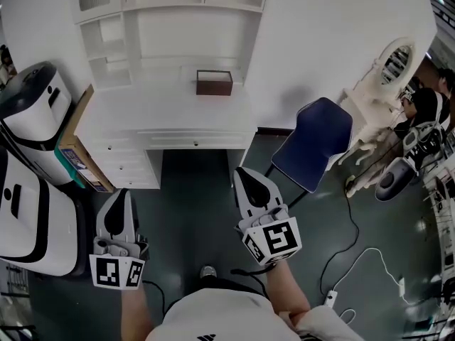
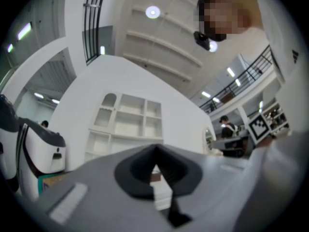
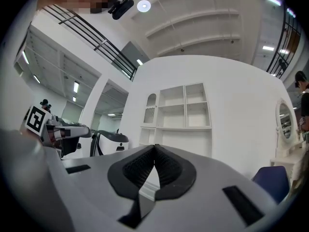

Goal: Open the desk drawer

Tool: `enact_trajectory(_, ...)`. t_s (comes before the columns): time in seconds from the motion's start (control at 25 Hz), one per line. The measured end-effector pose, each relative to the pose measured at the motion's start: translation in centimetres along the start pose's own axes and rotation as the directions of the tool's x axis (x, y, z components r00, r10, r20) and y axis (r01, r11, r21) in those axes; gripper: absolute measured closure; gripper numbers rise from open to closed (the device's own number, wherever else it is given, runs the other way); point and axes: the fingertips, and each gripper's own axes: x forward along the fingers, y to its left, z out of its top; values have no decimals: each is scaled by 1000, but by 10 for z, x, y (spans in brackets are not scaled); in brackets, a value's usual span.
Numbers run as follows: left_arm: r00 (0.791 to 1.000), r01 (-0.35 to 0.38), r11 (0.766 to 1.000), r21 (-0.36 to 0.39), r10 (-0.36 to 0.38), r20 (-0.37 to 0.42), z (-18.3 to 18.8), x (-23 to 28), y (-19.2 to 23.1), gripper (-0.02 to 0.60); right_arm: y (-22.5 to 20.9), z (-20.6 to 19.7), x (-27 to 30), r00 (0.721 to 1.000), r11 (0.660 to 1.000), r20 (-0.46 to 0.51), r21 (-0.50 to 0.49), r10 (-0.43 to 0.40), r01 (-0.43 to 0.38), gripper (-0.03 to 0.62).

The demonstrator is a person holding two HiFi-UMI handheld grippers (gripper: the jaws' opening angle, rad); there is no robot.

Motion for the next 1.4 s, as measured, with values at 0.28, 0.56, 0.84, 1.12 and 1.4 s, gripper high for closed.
enact_trajectory(0.28, 1000, -7, 1000, 31, 7, -5, -16, 48, 4, 577, -32, -11, 35, 1000, 1000, 24, -5, 16, -16, 592)
enact_trajectory(0.56, 997, 75, 996, 52, -75, -14, -33, 98, 9, 577, -48, -24, 67, 1000, 1000, 13, 13, 6, -6, 592)
enact_trajectory(0.84, 994, 111, 993, 41, -111, -15, -53, 149, 43, 577, -62, -41, 119, 999, 999, -2, 22, -45, 45, 592)
enact_trajectory(1.12, 982, 188, 982, 17, -188, -27, -74, 208, 90, 577, -64, -56, 192, 996, 996, -22, 22, -89, 90, 592)
enact_trajectory(1.4, 966, 256, 967, -10, -256, -36, -93, 262, 129, 577, -70, -73, 250, 989, 989, -58, 38, -139, 141, 592)
